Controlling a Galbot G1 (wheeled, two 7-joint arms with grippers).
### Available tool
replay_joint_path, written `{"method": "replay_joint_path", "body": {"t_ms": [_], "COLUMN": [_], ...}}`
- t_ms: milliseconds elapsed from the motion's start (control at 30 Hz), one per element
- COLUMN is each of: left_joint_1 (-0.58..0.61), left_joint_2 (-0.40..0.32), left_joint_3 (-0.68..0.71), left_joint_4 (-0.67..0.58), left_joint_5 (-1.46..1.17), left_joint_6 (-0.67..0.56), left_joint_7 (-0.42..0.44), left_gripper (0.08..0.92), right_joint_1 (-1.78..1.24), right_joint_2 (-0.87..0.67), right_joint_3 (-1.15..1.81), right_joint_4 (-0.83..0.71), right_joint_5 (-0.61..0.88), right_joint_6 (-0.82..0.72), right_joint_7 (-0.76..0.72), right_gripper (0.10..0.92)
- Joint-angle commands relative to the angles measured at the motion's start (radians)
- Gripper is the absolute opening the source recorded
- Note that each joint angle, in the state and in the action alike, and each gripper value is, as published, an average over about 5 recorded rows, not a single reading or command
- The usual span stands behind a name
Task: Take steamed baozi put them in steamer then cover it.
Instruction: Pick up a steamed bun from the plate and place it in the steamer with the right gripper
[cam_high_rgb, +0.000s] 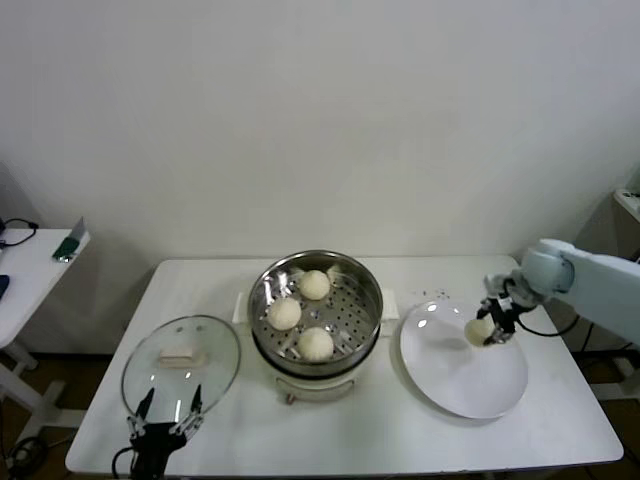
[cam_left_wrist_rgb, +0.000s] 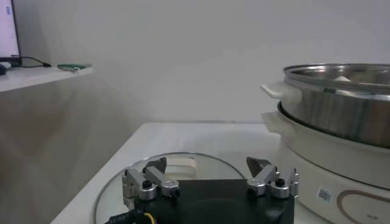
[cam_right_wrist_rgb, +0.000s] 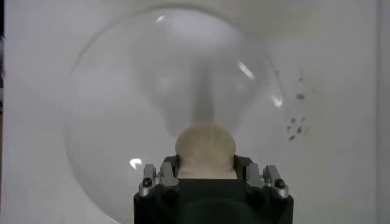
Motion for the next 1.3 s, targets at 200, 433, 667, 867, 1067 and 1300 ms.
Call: {"method": "replay_joint_path", "body": {"t_ms": [200,433,667,867,1067,1300], "left_joint_1": [-0.006,-0.013,-0.012,-0.012,-0.012,-0.011], "left_joint_2": [0.006,0.013,0.018,0.021,0.02,0.02], "left_joint_3": [0.004,0.008,0.01,0.007,0.004,0.001], "left_joint_4": [0.002,0.001,0.003,0.004,0.002,0.001], "left_joint_5": [0.0,-0.004,-0.004,-0.004,-0.005,-0.006], "left_joint_6": [0.003,0.006,0.005,0.005,0.005,0.006], "left_joint_7": [0.001,0.002,0.003,0.003,0.003,0.003], "left_gripper": [0.823,0.823,0.823,0.823,0.823,0.823], "right_joint_1": [0.7,0.587,0.4,0.277,0.204,0.15], "right_joint_2": [0.311,0.422,0.487,0.507,0.508,0.514], "right_joint_3": [-0.276,-0.197,-0.177,-0.165,-0.158,-0.138], "right_joint_4": [0.218,0.278,0.269,0.212,0.171,0.152], "right_joint_5": [0.508,0.557,0.518,0.435,0.388,0.379], "right_joint_6": [-0.069,-0.136,-0.194,-0.225,-0.256,-0.286], "right_joint_7": [-0.032,0.059,0.142,0.181,0.216,0.249], "right_gripper": [0.602,0.602,0.602,0.602,0.602,0.602]}}
